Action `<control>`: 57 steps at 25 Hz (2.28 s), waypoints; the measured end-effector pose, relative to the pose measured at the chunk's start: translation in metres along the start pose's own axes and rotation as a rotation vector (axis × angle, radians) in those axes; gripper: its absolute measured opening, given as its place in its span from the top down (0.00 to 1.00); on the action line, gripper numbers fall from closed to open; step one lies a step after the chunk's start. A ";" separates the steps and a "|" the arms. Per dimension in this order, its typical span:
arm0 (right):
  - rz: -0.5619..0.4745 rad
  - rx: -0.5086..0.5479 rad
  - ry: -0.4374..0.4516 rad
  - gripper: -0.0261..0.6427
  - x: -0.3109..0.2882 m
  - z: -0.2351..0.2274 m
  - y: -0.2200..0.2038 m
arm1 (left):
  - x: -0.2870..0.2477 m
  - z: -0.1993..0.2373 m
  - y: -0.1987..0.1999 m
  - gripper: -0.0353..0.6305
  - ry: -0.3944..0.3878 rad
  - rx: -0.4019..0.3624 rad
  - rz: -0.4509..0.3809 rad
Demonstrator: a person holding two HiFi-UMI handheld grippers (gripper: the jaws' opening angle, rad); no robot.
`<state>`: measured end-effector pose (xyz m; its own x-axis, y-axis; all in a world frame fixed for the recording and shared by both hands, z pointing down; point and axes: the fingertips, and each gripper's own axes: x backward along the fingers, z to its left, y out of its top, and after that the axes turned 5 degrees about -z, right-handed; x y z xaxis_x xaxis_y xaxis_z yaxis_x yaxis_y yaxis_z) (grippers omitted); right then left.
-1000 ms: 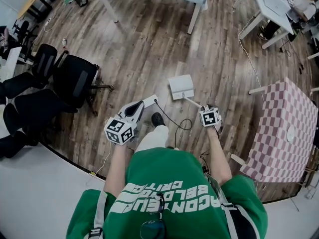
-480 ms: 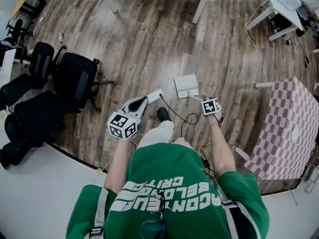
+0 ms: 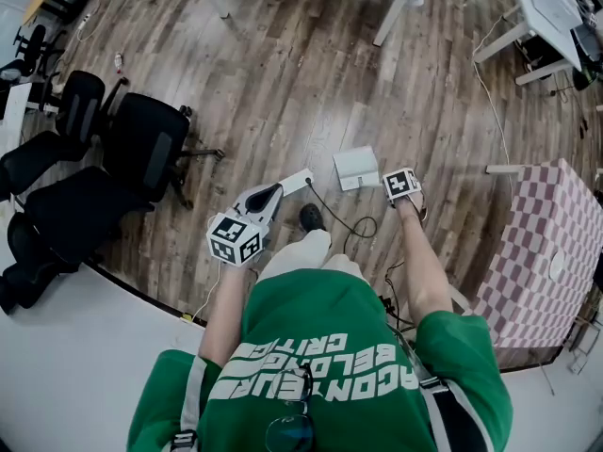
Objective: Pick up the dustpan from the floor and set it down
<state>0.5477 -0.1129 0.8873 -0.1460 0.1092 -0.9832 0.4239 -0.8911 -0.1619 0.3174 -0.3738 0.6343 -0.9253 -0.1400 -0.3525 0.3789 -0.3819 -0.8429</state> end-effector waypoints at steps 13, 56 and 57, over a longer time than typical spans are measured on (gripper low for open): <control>-0.170 -0.093 0.077 0.63 0.037 0.008 0.010 | 0.014 -0.007 -0.001 0.96 0.013 -0.020 -0.032; -1.099 -0.143 -0.043 0.94 0.396 0.171 -0.292 | 0.156 -0.330 -0.128 0.96 -0.163 -0.205 -0.172; -1.101 -0.145 -0.044 0.94 0.398 0.171 -0.291 | 0.156 -0.330 -0.127 0.96 -0.162 -0.205 -0.174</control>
<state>0.2133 0.1150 0.5579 -0.5372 0.7911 -0.2926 0.1433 -0.2563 -0.9559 0.1300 -0.0457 0.5522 -0.9608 -0.2391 -0.1403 0.1949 -0.2227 -0.9552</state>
